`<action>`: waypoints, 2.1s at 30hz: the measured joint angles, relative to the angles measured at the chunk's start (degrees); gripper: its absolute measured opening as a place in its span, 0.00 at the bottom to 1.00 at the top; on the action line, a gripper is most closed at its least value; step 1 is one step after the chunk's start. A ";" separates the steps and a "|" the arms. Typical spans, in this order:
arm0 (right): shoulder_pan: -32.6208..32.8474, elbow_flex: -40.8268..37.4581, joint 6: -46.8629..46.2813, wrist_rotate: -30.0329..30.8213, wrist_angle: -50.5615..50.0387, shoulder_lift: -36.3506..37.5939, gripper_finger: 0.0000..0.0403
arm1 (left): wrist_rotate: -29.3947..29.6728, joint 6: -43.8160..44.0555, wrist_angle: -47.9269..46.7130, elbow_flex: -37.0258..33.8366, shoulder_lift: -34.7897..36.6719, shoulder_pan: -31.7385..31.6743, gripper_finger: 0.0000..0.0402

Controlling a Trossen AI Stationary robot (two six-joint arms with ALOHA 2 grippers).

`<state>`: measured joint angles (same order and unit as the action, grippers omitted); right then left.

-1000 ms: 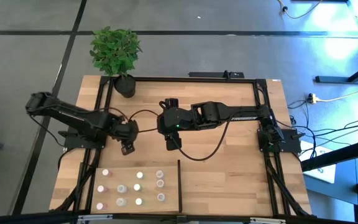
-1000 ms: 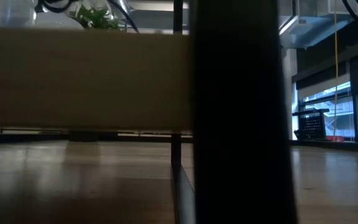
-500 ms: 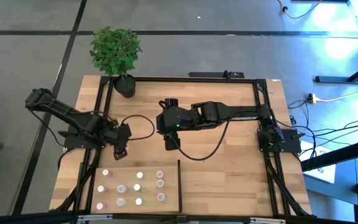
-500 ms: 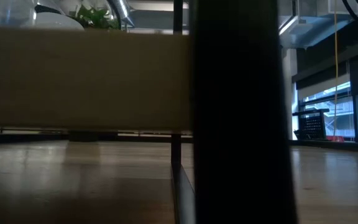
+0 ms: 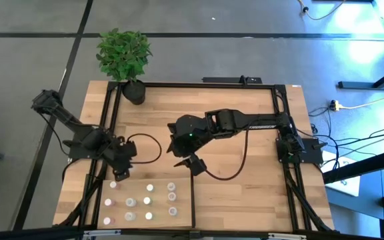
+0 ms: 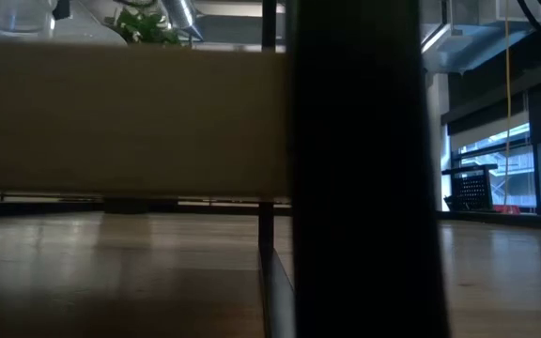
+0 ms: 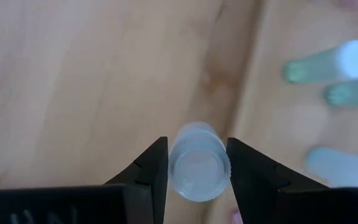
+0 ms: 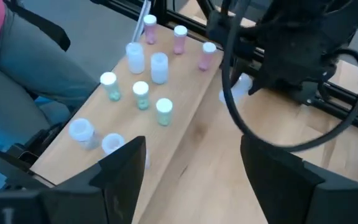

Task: Pick and place medicine bottles onto shelf by color
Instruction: Put the white pill bottle on the shelf aligned with the other white pill bottles

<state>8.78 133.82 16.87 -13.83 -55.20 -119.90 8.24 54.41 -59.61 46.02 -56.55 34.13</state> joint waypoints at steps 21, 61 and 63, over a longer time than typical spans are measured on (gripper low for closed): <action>0.00 0.00 -0.25 -0.25 0.71 0.00 0.66 | 2.86 7.28 -0.94 10.62 -13.72 10.46 0.32; 0.00 0.00 -0.29 -0.30 1.28 0.00 0.66 | 4.28 15.94 1.04 12.92 -24.13 15.83 0.32; 0.00 0.00 -0.29 -0.30 1.29 0.00 0.66 | 4.27 15.94 1.07 12.92 -24.13 15.83 0.33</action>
<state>8.78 133.82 16.58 -14.13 -53.91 -119.90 12.51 70.35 -58.55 58.94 -80.68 49.95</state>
